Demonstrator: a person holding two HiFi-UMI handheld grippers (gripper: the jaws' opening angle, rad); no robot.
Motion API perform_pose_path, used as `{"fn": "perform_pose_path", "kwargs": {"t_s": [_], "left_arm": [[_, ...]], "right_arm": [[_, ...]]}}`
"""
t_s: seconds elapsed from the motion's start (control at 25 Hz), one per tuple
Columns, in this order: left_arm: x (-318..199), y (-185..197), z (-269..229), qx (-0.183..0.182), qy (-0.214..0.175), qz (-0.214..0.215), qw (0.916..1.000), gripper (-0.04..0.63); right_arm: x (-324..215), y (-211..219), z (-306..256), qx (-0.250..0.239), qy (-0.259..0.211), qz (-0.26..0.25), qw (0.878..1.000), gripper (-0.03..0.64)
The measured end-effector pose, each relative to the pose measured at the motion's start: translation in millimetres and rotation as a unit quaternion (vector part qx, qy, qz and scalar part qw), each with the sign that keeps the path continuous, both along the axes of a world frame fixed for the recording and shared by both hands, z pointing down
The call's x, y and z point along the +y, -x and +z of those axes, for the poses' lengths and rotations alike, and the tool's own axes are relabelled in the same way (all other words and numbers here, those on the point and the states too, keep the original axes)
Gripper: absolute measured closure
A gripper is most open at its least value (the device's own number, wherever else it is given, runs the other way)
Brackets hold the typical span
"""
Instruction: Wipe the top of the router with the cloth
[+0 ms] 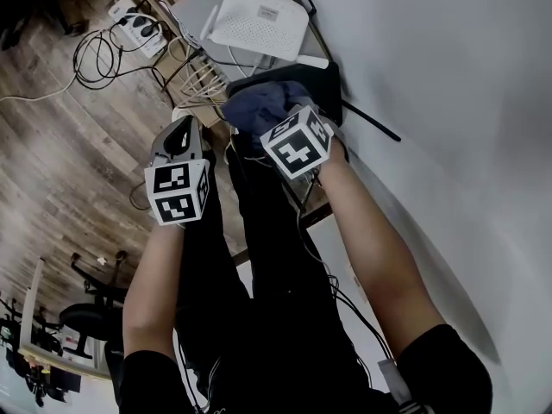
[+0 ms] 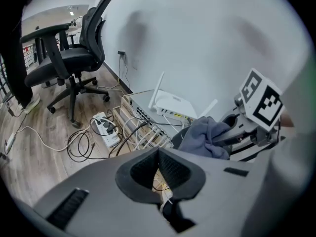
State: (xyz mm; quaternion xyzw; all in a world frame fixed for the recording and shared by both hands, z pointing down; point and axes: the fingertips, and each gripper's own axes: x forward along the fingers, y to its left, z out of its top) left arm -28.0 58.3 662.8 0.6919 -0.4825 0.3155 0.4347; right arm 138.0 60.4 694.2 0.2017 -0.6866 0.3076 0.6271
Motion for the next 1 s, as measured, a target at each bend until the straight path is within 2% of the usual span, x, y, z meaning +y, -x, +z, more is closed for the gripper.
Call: {"fn": "perform_pose_path", "kwargs": {"t_s": [0.12, 0.2, 0.32, 0.4, 0.56, 0.76, 0.88, 1.0], "left_arm": [[-1.4, -1.0, 1.0, 0.0, -0.001, 0.003, 1.0, 0.592], [-0.2, -0.5, 2.4, 0.0, 0.001, 0.0, 1.0, 0.592], [4.6, 0.4, 4.2, 0.002, 0.005, -0.002, 1.0, 0.593], [8.0, 1.8, 5.8, 0.003, 0.009, -0.001, 1.0, 0.592], [11.4, 2.5, 10.3, 0.005, 0.014, 0.0, 0.9999, 0.592], [10.4, 1.7, 9.4, 0.006, 0.013, 0.0, 0.9999, 0.592], [8.2, 1.5, 8.7, 0.007, 0.012, 0.0, 0.9999, 0.592], [6.9, -1.5, 11.0, 0.01, 0.012, -0.001, 0.9999, 0.592]], "right_arm": [[-11.5, -33.5, 4.0, 0.042, -0.011, 0.028, 0.999, 0.558], [-22.0, -62.4, 6.2, 0.088, -0.035, 0.049, 0.994, 0.556], [-37.2, -110.4, 8.5, 0.169, -0.08, 0.062, 0.98, 0.56], [-43.3, -131.3, 9.3, 0.201, -0.091, 0.064, 0.973, 0.561], [-48.8, -148.1, 11.6, 0.224, -0.091, 0.064, 0.968, 0.563], [-48.1, -148.2, 9.1, 0.238, -0.096, 0.076, 0.964, 0.566], [-37.3, -147.0, 7.6, 0.237, -0.073, 0.074, 0.966, 0.568], [-15.8, -145.9, 8.4, 0.235, -0.028, 0.06, 0.97, 0.566]]}}
